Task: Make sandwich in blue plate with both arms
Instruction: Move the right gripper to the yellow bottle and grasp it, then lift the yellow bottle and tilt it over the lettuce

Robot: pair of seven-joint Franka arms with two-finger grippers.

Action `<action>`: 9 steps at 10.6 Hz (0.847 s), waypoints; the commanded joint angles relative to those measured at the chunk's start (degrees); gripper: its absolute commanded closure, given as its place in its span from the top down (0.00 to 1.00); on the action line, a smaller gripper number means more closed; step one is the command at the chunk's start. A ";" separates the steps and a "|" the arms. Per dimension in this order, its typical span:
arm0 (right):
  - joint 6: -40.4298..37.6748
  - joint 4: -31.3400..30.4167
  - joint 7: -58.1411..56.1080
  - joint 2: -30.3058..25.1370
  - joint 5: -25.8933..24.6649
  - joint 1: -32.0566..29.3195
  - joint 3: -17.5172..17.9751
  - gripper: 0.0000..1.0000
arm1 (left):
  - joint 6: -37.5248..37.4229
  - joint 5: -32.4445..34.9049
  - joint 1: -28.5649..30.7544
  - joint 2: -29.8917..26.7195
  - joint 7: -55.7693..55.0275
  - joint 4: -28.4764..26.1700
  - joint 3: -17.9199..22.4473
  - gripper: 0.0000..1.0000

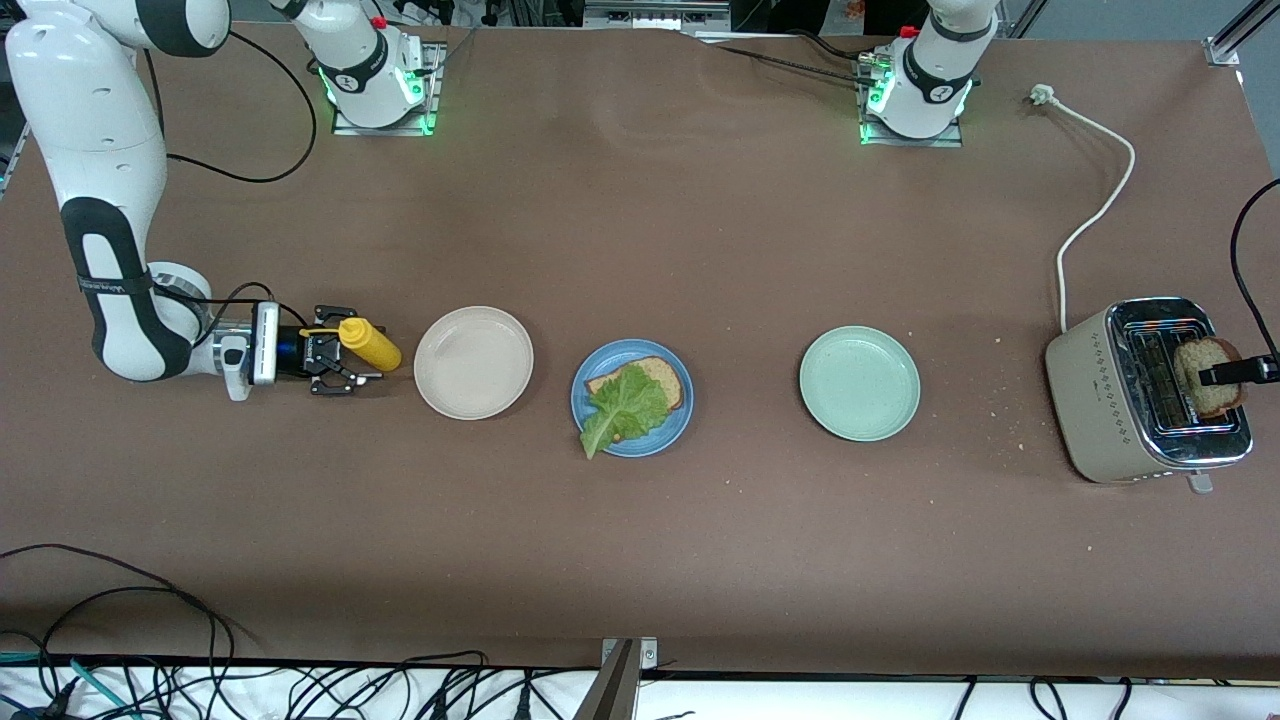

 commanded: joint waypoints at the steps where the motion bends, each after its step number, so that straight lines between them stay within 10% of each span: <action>1: -0.13 -0.56 -0.08 -0.50 1.03 0.21 0.24 0.12 | -0.07 0.98 -0.18 0.19 0.79 1.08 -0.35 0.95; 9: -0.30 12.06 29.57 -2.34 -11.51 1.26 0.24 0.08 | 0.10 1.42 -0.27 -0.16 0.88 1.43 -0.61 1.00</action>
